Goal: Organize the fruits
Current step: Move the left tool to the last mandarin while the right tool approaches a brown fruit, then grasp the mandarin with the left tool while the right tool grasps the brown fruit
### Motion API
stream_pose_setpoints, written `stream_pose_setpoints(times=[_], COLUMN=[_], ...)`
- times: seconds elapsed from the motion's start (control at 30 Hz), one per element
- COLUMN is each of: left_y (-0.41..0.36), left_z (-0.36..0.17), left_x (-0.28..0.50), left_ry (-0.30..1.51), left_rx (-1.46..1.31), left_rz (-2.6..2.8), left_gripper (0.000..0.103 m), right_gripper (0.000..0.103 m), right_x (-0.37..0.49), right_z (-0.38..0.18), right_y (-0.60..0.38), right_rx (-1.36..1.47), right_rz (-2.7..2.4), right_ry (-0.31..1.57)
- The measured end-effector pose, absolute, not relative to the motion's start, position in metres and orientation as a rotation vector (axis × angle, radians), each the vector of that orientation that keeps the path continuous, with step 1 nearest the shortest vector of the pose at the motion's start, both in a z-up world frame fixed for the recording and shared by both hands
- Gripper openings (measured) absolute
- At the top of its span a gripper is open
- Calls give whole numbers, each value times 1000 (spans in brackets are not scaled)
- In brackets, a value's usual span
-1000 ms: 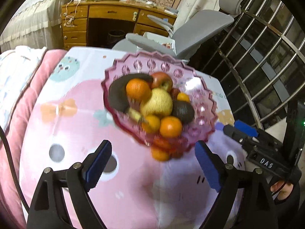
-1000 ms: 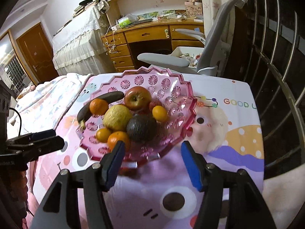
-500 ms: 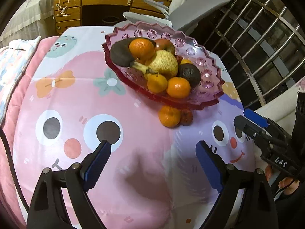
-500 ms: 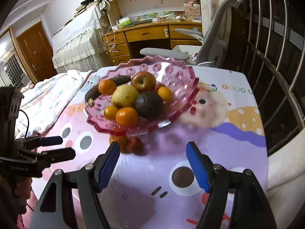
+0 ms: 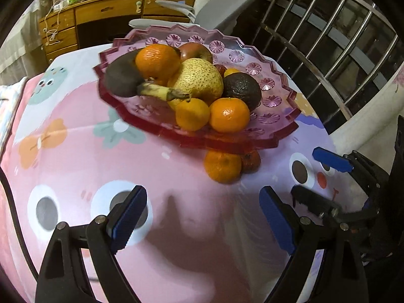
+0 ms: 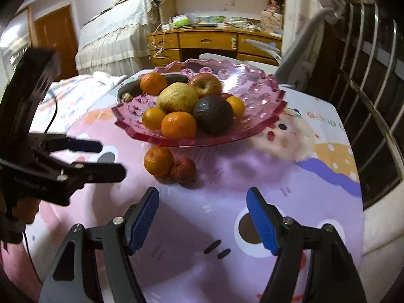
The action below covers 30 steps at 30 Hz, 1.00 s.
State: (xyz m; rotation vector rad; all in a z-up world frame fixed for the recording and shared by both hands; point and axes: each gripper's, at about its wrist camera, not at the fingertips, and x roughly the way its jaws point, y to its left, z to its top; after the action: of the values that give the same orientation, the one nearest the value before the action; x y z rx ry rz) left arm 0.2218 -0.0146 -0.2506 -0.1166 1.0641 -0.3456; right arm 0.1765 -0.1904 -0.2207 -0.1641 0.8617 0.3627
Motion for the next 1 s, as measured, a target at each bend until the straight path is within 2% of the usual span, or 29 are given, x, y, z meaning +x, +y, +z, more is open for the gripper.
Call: stream_pose_setpoints(times=[0.23, 0.47, 0.53, 0.77, 1.0], left_y=[-24, -33, -36, -39, -35], left_z=[-263, -269, -271, -279, -281], left_x=[238, 250, 252, 258, 262], left_ry=[1063, 1059, 1058, 1061, 1055], left_rx=[-94, -88, -81, -88, -151], left_rz=[-388, -418, -422, -422, -433], left_gripper=[88, 80, 73, 66, 52], right_gripper=[71, 53, 52, 48, 42], right_x=[189, 202, 205, 209, 216], right_z=[-242, -257, -260, -263, -264], right_y=[-173, -164, -162, -160, -157], right_rx=[-292, -364, -372, -372, -360], right_rz=[402, 431, 441, 481, 514], right_ry=[886, 901, 905, 905, 896])
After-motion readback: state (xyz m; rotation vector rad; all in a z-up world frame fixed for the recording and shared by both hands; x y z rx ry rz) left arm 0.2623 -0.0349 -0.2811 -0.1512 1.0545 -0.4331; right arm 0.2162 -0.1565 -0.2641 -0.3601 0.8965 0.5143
